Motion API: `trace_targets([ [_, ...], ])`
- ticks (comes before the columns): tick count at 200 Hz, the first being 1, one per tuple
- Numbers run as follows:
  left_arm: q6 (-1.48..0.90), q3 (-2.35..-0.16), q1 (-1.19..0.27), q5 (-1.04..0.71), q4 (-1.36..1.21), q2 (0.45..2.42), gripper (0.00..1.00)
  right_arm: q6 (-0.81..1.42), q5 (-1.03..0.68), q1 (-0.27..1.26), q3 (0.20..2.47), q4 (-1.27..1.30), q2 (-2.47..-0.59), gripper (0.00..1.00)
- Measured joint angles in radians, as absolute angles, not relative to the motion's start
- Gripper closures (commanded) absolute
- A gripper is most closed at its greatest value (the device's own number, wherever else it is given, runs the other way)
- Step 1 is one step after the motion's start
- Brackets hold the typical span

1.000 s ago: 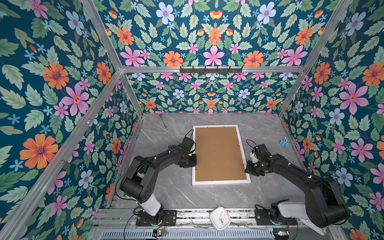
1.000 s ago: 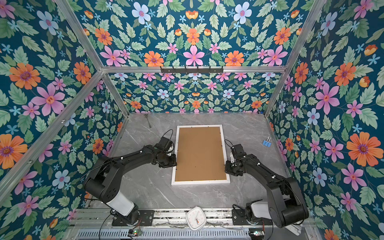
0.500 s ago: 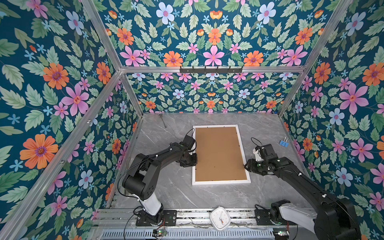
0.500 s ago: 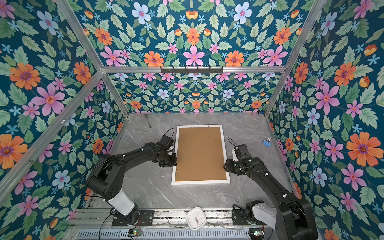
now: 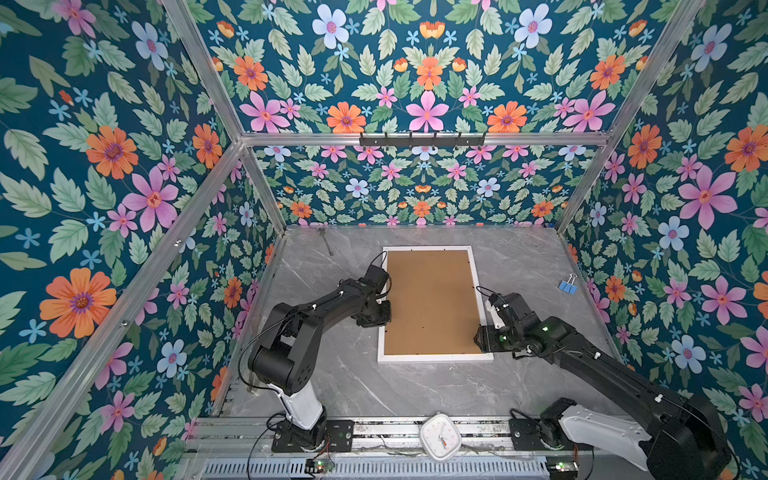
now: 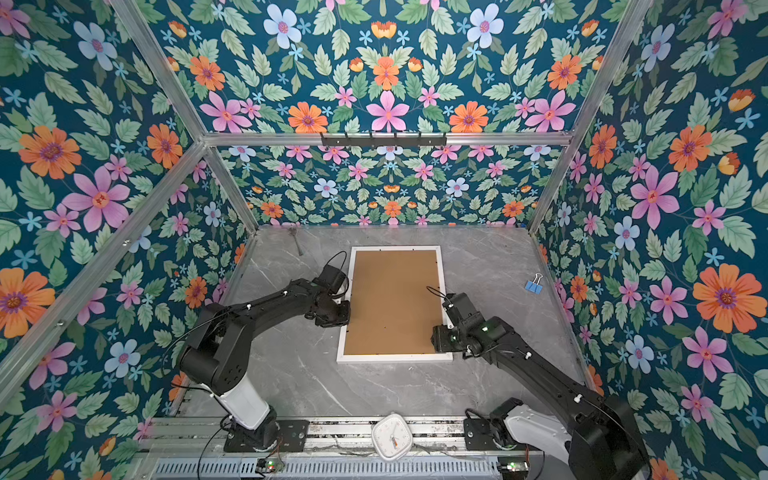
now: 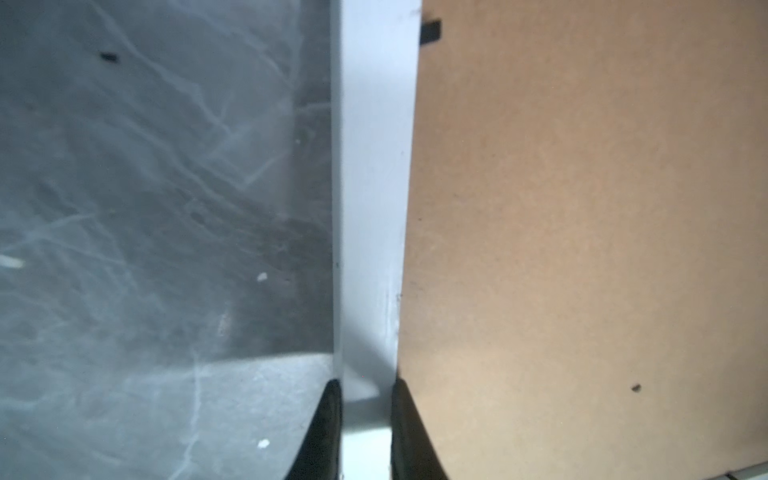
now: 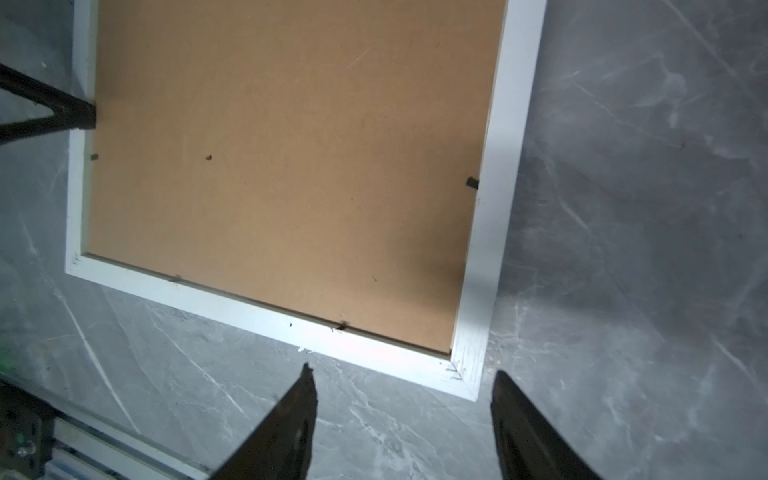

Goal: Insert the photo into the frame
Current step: 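Move the right gripper to the frame corner nearest the robot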

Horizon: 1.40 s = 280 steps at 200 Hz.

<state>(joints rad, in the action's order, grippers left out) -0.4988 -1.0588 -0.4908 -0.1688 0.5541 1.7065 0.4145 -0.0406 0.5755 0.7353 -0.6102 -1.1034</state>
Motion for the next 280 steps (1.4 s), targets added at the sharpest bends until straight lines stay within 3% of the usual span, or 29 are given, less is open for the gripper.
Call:
trace_targets([
  [87, -0.484, -1.059, -0.486, -0.157, 0.552, 1.715, 0.88, 0.418, 0.082, 0.693, 0.727, -0.606, -1.121, 0.2],
  [177, -0.48, -1.052, -0.485, -0.161, 0.542, 1.712, 0.88, 0.42, 0.197, 0.84, 0.725, -0.599, -1.203, 0.16],
  [280, -0.48, -1.041, -0.485, -0.169, 0.529, 1.709, 0.87, 0.58, 0.272, 0.848, 0.727, -0.61, -1.259, 0.15],
])
